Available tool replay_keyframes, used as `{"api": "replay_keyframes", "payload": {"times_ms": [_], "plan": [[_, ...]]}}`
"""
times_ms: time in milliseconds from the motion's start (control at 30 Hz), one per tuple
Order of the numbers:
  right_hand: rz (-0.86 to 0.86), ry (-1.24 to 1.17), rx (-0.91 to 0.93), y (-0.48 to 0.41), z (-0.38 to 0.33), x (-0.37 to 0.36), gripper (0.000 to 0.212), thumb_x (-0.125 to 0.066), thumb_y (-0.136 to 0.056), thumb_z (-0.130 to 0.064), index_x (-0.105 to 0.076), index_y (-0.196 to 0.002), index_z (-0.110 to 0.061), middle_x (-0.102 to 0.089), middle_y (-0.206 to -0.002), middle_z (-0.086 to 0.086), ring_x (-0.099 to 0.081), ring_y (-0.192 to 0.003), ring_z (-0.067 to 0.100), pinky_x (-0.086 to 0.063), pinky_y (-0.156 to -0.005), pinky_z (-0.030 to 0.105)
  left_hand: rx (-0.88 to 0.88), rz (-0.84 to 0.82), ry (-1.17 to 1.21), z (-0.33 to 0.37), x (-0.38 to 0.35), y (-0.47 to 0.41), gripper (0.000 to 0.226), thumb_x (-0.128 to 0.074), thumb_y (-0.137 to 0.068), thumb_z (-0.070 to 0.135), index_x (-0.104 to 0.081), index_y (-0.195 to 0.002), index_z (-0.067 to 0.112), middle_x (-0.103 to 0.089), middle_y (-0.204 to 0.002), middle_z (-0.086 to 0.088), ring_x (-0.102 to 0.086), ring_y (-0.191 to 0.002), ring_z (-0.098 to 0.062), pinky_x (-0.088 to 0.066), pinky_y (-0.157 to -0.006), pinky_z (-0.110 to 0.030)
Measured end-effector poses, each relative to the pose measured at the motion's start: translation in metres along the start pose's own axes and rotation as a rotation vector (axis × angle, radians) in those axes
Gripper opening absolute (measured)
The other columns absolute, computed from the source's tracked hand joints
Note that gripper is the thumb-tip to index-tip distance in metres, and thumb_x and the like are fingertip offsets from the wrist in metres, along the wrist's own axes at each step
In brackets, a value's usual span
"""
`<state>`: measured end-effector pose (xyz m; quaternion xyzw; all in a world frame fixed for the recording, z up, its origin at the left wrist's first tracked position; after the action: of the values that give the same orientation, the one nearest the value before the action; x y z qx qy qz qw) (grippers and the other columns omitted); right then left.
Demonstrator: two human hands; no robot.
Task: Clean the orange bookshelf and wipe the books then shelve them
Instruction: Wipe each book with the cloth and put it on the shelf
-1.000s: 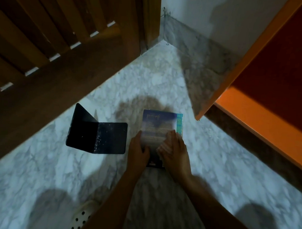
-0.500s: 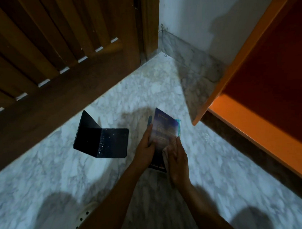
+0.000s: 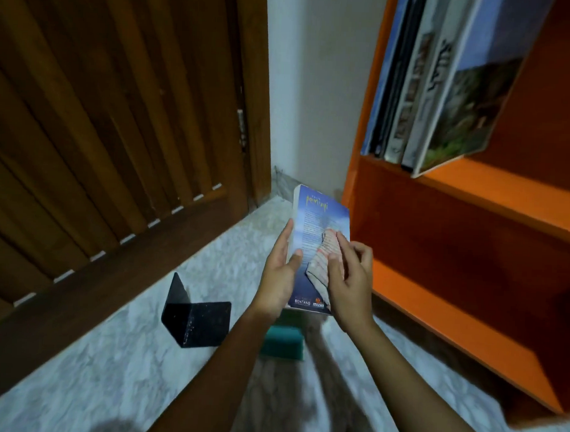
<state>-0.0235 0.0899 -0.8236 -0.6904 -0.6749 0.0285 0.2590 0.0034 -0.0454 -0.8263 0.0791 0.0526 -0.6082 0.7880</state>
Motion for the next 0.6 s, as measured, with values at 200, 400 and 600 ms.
{"api": "replay_keyframes", "payload": {"times_ms": [200, 400, 600], "plan": [[0.026, 0.144, 0.231, 0.007, -0.073, 0.052, 0.041, -0.040, -0.096, -0.033, -0.050, -0.134, -0.021, -0.049, -0.130, -0.013, -0.046, -0.120, 0.004, -0.035, -0.101, 0.023, -0.101, -0.017, 0.122, 0.076, -0.035, 0.035, 0.050, -0.040, -0.098, 0.001, -0.039, -0.136, 0.033, -0.052, -0.135, -0.002, -0.060, -0.112, -0.020, -0.056, -0.079, -0.025], [-0.056, 0.361, 0.359, 0.025, -0.121, 0.076, 0.056, -0.009, -0.097, -0.058, -0.020, -0.147, -0.035, -0.014, -0.153, -0.021, -0.002, -0.143, -0.003, 0.006, -0.114, 0.018, -0.140, -0.210, 0.138, 0.129, -0.063, 0.071, 0.046, -0.044, -0.097, 0.005, -0.042, -0.131, 0.037, -0.058, -0.128, 0.001, -0.064, -0.105, -0.022, -0.057, -0.082, -0.034], [-0.042, 0.472, 0.649, 0.009, -0.190, 0.100, 0.048, -0.024, -0.100, -0.042, -0.032, -0.145, -0.026, -0.029, -0.152, -0.009, -0.019, -0.143, 0.011, -0.012, -0.117, 0.038, -0.170, -0.338, 0.104, 0.155, -0.076, 0.092, 0.045, -0.041, -0.096, 0.003, -0.043, -0.136, 0.025, -0.055, -0.135, -0.004, -0.059, -0.113, -0.015, -0.050, -0.093, -0.027]]}}
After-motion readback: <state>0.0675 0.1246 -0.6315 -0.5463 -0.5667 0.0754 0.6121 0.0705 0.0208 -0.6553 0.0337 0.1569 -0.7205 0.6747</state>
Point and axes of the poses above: each hand's wrist, its own y-axis away from the middle knuckle, its own x-axis out of the back of the hand, z = x × y, the point moved 8 cm from there along -y, towards the middle knuckle
